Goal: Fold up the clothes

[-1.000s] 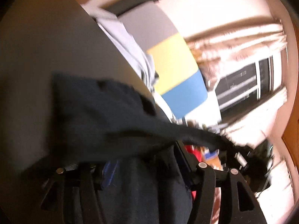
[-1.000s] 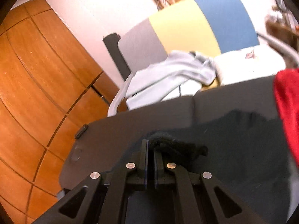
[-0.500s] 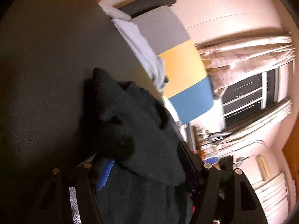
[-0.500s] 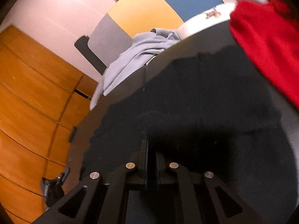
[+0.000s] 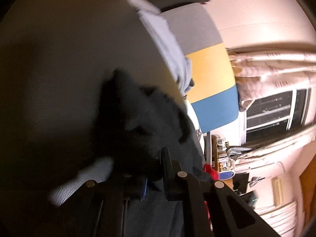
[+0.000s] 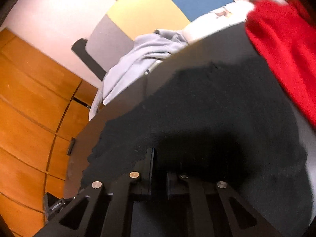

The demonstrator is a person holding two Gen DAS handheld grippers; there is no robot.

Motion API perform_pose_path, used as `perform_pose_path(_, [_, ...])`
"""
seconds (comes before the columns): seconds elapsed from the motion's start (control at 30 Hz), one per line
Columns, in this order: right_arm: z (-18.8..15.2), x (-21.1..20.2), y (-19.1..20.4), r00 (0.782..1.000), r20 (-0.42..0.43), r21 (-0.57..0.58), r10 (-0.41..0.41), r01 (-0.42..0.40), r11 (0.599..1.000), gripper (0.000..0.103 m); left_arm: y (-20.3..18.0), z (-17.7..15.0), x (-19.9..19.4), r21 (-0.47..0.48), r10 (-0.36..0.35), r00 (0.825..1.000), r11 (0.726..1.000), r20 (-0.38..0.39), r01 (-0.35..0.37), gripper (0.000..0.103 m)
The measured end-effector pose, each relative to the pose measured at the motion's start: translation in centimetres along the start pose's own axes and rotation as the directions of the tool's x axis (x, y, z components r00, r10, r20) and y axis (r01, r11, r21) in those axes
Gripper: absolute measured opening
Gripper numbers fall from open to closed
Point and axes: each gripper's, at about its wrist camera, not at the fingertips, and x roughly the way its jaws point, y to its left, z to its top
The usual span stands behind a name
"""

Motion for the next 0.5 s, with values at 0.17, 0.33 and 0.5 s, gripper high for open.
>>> perform_pose_path(0.17, [4.7, -4.8, 5.7, 0.979, 0.177, -0.194, 0.097, -0.062, 0.979, 0.009, -4.6, 0.9, -0.2, 0.184, -0.063, 0.997, 0.981, 0.049, 0.053, 0.009])
perform_pose_path(0.33, [3.8, -6.0, 3.8, 0.975, 0.221, -0.210, -0.027, 0.075, 0.975, 0.009, -5.0, -1.3, 2.7, 0.289, -0.016, 0.997, 0.957, -0.077, 0.038, 0.006])
perform_pose_path(0.5, [-0.7, -3.8, -6.6, 0.979, 0.092, 0.035, -0.182, 0.179, 0.983, 0.009, -3.3, -4.0, 4.6, 0.321, 0.075, 0.982, 0.947, -0.171, -0.016, 0.006])
